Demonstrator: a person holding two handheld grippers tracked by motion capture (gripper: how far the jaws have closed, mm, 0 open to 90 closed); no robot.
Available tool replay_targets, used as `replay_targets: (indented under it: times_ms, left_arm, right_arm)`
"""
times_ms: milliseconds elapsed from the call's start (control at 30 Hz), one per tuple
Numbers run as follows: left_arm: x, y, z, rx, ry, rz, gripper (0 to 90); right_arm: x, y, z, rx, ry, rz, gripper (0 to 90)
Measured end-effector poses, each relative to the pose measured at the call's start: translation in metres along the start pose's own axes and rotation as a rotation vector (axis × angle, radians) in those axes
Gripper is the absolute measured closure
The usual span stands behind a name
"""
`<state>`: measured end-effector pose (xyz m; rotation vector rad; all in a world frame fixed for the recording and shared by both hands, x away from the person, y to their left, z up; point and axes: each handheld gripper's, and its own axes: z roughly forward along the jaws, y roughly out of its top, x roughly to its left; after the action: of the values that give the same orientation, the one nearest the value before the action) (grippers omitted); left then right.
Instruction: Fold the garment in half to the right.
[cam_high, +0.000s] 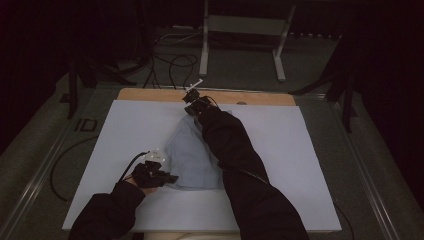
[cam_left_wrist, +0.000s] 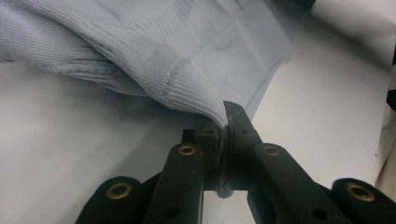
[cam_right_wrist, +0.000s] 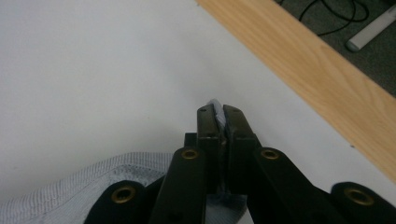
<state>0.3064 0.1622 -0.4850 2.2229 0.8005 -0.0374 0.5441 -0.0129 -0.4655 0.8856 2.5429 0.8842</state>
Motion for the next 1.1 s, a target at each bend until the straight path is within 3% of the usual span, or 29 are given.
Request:
replay_targets:
  times_ms: [533, 1100]
  left_arm:
    - [-0.023, 0.033, -0.001, -0.015, -0.018, 0.081, 86.8]
    - [-0.046, 0.065, 0.019, -0.009, -0.048, 0.148, 86.8]
  right_arm:
    - [-0.017, -0.002, -0.045, -0.071, -0.007, 0.004, 87.3]
    - [-0.041, -0.024, -0.081, -0.132, -0.013, 0.050, 87.2]
